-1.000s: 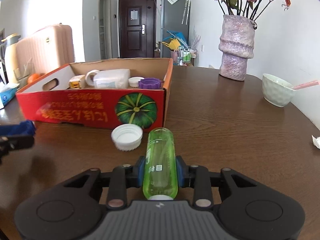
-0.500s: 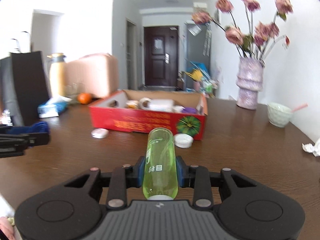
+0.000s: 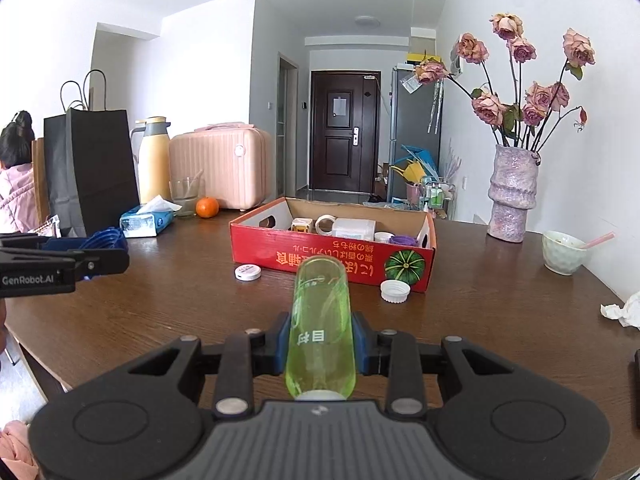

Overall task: Organize rigid objects
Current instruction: 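Lift the blue cap and green bottle and carry them toward the box, then lower the blue cap and green bottle into the red box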

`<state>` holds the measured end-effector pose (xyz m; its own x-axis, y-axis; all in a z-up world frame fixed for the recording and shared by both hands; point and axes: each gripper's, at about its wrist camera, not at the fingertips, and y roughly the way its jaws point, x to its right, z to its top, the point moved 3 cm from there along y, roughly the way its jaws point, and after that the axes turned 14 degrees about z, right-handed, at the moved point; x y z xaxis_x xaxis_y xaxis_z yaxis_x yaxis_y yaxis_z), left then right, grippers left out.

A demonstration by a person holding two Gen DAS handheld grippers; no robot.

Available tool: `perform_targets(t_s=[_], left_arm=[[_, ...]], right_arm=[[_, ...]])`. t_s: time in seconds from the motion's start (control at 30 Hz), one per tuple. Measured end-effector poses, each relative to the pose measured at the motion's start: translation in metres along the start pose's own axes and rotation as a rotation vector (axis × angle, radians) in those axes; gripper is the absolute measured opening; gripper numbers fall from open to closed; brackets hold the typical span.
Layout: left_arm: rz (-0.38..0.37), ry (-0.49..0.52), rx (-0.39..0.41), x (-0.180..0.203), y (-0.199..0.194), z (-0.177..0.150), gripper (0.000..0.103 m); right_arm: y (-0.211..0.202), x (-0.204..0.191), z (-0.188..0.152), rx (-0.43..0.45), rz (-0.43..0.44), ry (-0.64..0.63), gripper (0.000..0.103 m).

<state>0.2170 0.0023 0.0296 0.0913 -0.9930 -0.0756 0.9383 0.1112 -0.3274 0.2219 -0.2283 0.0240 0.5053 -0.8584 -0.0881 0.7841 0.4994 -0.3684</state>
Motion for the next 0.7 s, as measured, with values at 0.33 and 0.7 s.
perform_targets(t_s=[0.33,0.7], left_arm=[[-0.036,-0.023,0.0,-0.002,0.049,0.026,0.055],[-0.076,0.04,-0.04,0.016,0.212,0.104,0.055]], right_arm=[[0.03,0.027,0.024,-0.012,0.011,0.008,0.03],[0.156,0.125,0.107,-0.075,0.035,0.058,0.03]])
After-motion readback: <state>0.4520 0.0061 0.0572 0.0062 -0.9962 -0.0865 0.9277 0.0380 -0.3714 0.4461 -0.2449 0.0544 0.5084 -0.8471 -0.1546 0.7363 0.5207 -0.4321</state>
